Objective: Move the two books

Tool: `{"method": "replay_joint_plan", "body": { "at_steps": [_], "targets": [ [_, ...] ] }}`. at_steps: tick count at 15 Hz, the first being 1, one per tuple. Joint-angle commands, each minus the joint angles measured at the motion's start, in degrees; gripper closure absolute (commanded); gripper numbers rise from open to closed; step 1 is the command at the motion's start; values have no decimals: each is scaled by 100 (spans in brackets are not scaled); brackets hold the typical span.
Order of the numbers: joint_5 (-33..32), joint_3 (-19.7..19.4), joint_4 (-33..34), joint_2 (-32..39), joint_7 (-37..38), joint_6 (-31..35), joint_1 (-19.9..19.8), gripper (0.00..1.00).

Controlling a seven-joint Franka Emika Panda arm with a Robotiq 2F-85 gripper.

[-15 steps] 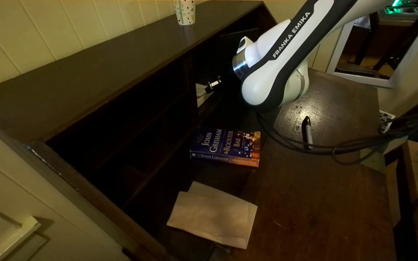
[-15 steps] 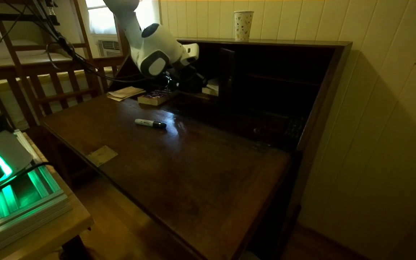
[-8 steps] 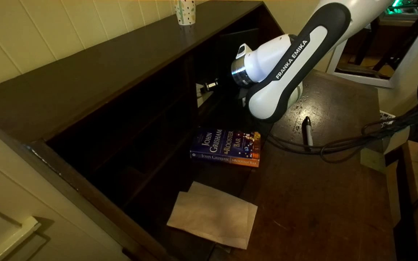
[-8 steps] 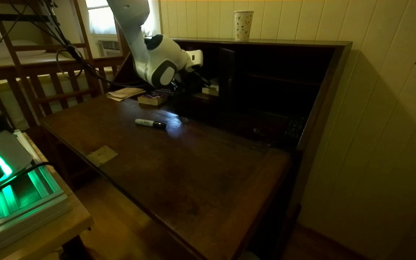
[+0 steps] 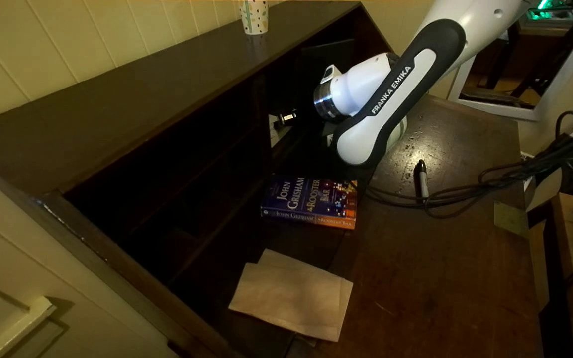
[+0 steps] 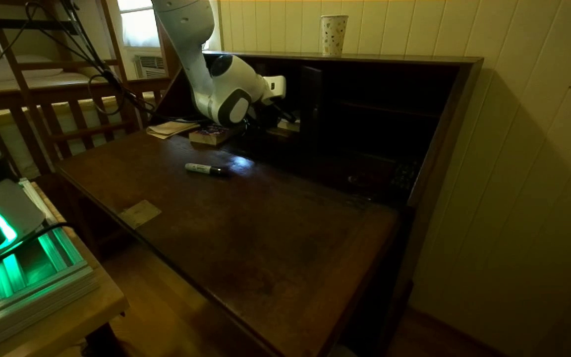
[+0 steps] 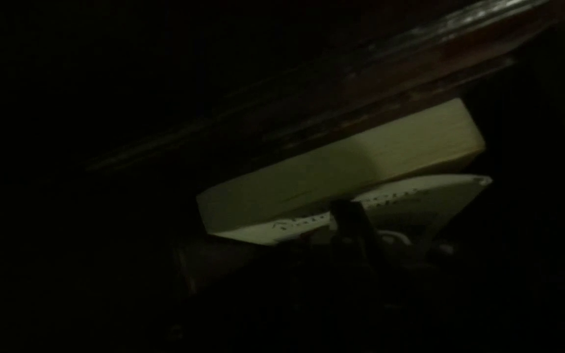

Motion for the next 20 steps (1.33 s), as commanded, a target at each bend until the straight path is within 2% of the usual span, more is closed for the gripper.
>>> {"method": "replay_joint_plan", "body": {
  "at_steps": [1, 6, 7, 10, 11, 17, 20],
  "targets": [
    [-55, -111, 170, -69, 220, -707, 68, 100],
    [-14, 14, 155, -345, 54, -1662, -28, 100],
    [-131, 144, 141, -390, 52, -1884, -151, 100],
    [-19, 45, 43, -632, 26, -2507, -49, 100],
    [223, 51, -6, -718, -157, -2694, -6, 100],
    [773, -500, -82, -1047, -275, -3442, 540, 100],
    [868, -923, -109, -1161, -315, -3707, 896, 100]
  ]
}}
